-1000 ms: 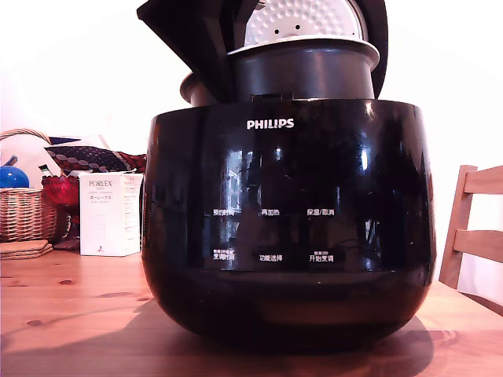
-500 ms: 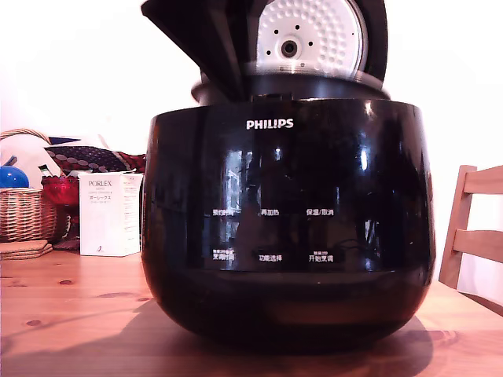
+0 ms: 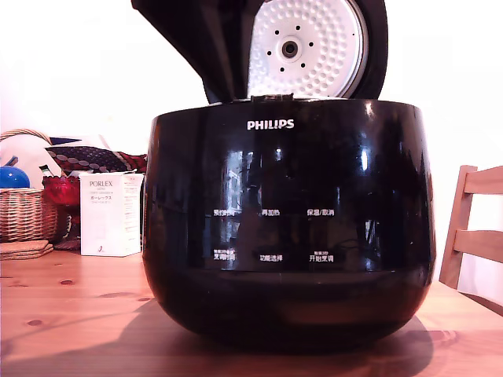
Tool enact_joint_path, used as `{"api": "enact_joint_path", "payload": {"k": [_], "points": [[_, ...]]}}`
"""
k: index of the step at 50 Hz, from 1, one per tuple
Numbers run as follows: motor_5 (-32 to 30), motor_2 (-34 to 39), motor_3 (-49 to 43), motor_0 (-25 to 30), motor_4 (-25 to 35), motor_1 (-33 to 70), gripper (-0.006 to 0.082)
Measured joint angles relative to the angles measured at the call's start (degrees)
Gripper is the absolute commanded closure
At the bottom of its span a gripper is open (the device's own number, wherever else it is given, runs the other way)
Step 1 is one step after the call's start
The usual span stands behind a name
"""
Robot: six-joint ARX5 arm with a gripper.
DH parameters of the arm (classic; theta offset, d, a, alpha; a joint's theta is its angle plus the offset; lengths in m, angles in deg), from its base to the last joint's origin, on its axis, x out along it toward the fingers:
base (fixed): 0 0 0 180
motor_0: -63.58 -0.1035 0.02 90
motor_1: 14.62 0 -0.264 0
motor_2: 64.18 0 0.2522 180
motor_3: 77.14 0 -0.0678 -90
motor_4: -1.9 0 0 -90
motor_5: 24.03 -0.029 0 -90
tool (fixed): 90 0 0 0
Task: Place the pot you are holding inside the rice cooker
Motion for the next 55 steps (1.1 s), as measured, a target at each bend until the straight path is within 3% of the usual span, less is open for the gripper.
{"api": "enact_joint_path", "payload": {"k": [7, 12, 13, 16, 17, 19, 20, 23, 24, 26, 27, 30, 31, 33, 34, 37, 38, 44, 48, 55], "points": [[3.6, -2.4, -1.9, 0.0, -1.2, 0.0, 0.0791], [6.7, -5.8, -3.0, 0.0, -1.2, 0.0, 0.0789], [11.0, -6.4, -3.2, 0.0, -1.2, 0.0, 0.0789], [11.7, -8.0, -3.6, -0.4, -1.4, 0.0, 0.0789], [18.5, -8.3, -3.7, -0.6, -1.6, 0.0, 0.0789], [18.8, -8.6, -3.7, -1.0, -1.9, -0.2, 0.0789], [23.6, -8.6, -3.8, -1.2, -2.3, -0.3, 0.0789], [24.3, -8.6, -4.0, -2.3, -2.5, -0.5, 0.0789], [29.6, -8.6, -4.0, -2.7, -2.7, -0.5, 0.0789], [29.9, -8.6, -3.5, -4.0, -2.9, -0.5, 0.0789], [35.1, -8.6, -3.1, -4.7, -3.5, -0.5, 0.0789], [35.8, -8.6, -1.8, -7.3, -4.1, -0.6, 0.0789], [41.2, -8.6, -1.4, -8.2, -4.3, -0.7, 0.0789], [41.2, -8.6, -0.2, -10.1, -4.5, -0.9, 0.0789], [45.0, -8.6, 0.4, -11.0, -4.7, -1.1, 0.0789], [45.3, -8.6, 2.3, -13.5, -4.9, -1.9, 0.0789], [48.9, -8.6, 3.2, -14.5, -5.0, -2.4, 0.0789], [52.1, -8.6, 8.2, -19.6, -5.9, -5.9, 0.0789], [58.0, -8.6, 11.8, -23.0, -6.1, -8.8, 0.0789], [60.3, -8.6, 17.0, -28.7, -6.1, -12.7, 0.0789]]}}
